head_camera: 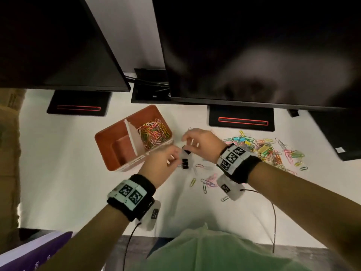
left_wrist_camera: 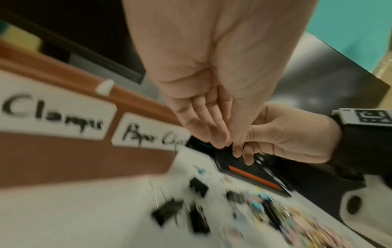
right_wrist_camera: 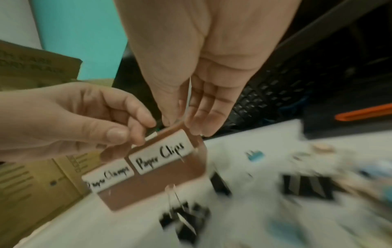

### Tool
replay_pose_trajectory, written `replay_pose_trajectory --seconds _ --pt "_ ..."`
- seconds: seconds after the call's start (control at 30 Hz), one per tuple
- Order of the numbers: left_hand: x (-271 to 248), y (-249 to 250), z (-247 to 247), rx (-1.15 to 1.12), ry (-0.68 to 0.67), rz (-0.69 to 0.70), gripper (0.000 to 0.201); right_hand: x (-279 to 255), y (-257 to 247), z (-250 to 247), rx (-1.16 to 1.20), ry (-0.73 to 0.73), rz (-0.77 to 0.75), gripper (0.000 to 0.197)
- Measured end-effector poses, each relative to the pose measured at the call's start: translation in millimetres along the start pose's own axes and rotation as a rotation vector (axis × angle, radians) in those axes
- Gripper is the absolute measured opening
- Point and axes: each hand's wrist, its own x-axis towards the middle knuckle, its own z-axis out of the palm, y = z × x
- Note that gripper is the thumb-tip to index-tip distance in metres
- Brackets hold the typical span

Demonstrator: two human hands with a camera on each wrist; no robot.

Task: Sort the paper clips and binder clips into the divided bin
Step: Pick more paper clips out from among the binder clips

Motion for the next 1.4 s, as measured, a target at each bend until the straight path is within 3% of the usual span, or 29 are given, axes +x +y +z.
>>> replay_pose_trajectory --seconds 0.13,0.23,0.37,0.47,0.57,0.7,0.87,1.03,1.2,1.3,1.4 --pt "-0.7 -1.5 50.8 0.067 -0.223 -0.013 0.027 -47.2 34.4 12.1 -0.116 -0.219 0.114 0.027" --pt "4.7 -4.2 74.3 0.136 -0.266 -0.063 0.037 -71.4 50.6 24.8 -0.189 -0.305 0.151 0.041" --pt "16.8 -4.7 91.1 0.241 -0.228 -0.076 0.034 -85.6 60.6 38.3 -0.261 -0.264 0.138 0.049" --pt "24.9 -0.7 98.0 0.339 -0.201 -0.031 0.027 -87.1 62.9 45.0 -0.23 -0.196 0.143 0.045" --pt "30.9 0.5 101.2 0.31 -0.174 -0.073 0.02 -81.4 62.5 48.6 -0.16 -0.144 0.156 0.032" --pt "31.8 -3.4 102.1 0.245 -0.144 -0.124 0.015 -74.8 64.2 46.5 -0.127 -0.161 0.181 0.022" --pt "31.9 -6.9 99.5 0.242 -0.174 -0.15 0.015 -69.9 64.1 40.2 -0.103 -0.193 0.254 0.034" --pt "30.2 -10.2 98.6 0.298 -0.228 -0.093 0.013 -65.4 67.0 36.4 -0.119 -0.237 0.307 0.029" --pt "31.1 -9.4 98.7 0.257 -0.163 -0.016 0.008 -63.7 69.5 34.7 -0.171 -0.244 0.29 0.022" --pt "35.5 -6.8 101.9 0.262 -0.196 -0.041 0.019 -65.2 70.8 34.1 -0.177 -0.231 0.298 0.018" --pt "38.2 -6.1 106.3 0.284 -0.155 -0.065 0.013 -66.7 70.9 33.3 -0.178 -0.246 0.319 0.018"
